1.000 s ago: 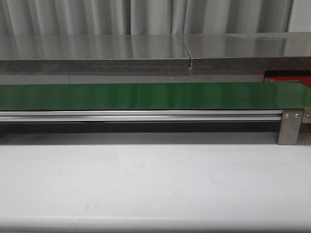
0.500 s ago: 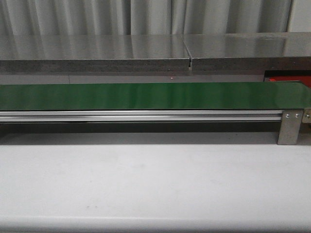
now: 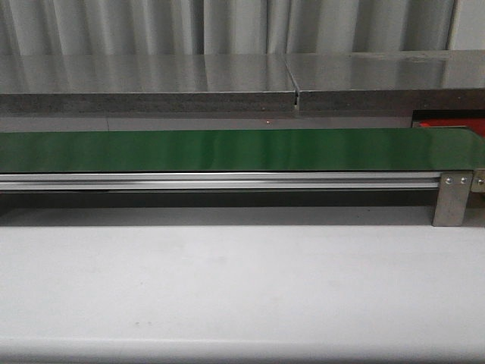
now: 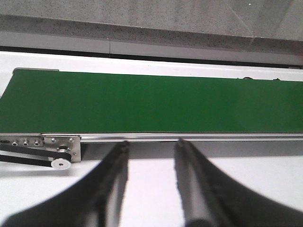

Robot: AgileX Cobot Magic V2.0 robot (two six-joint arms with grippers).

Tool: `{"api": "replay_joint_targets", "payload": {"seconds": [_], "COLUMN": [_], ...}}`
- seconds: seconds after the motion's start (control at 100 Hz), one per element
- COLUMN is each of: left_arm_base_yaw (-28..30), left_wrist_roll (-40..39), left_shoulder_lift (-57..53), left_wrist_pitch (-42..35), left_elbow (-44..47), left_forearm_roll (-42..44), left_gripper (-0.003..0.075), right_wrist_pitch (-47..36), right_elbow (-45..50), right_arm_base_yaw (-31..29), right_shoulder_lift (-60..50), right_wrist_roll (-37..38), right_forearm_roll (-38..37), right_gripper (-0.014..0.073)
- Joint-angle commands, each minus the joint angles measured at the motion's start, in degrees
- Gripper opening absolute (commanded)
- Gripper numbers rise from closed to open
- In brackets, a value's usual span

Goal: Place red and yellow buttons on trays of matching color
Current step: 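Withdraw the open right gripper from the trays, then move the left gripper to a yellow button in the cluster and grasp it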

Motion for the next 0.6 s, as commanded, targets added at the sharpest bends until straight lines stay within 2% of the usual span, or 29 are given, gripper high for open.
{"api": "replay_joint_targets", "payload": {"seconds": [0.0,0.06,0.11,0.39,0.59], "left_arm_base_yaw": [-0.44,-0.44,-0.44,0.94,9.27], "left_wrist_roll": [0.08,0.08,0.08,-2.06,-4.61], "left_shoulder_lift": [0.10,0.10,0.10,1.39,10.40], "left_wrist_pitch": [-3.79,-4.24,-4.52,-5.64,-7.51], "left_elbow": [-1.52,-1.52,-1.52,-2.17,-8.15], "left_forearm_roll": [-1.43,-1.43,-1.43,-2.67,-2.67], "left_gripper": [0.0533,0.0638,0.0668,0.0638,0.0638], "right_wrist_pitch": [-3.36,-3.36,-3.36,-3.36,-3.36], "right_elbow": [-1.47,-1.47,-1.47,-1.47,-1.47], "right_arm_base_yaw": [0.01,0.01,0.01,0.01,0.01], "right_shoulder_lift": [-0.05,-0.05,-0.05,-0.05,-0.05], "right_wrist_roll": [-0.35,-0.35,-0.35,-0.35,-0.35], "right_forearm_roll": [1.58,1.58,1.58,1.58,1.58], "right_gripper": [-0.0067,-0.0067,-0.0067,-0.0067,-0.0067]}}
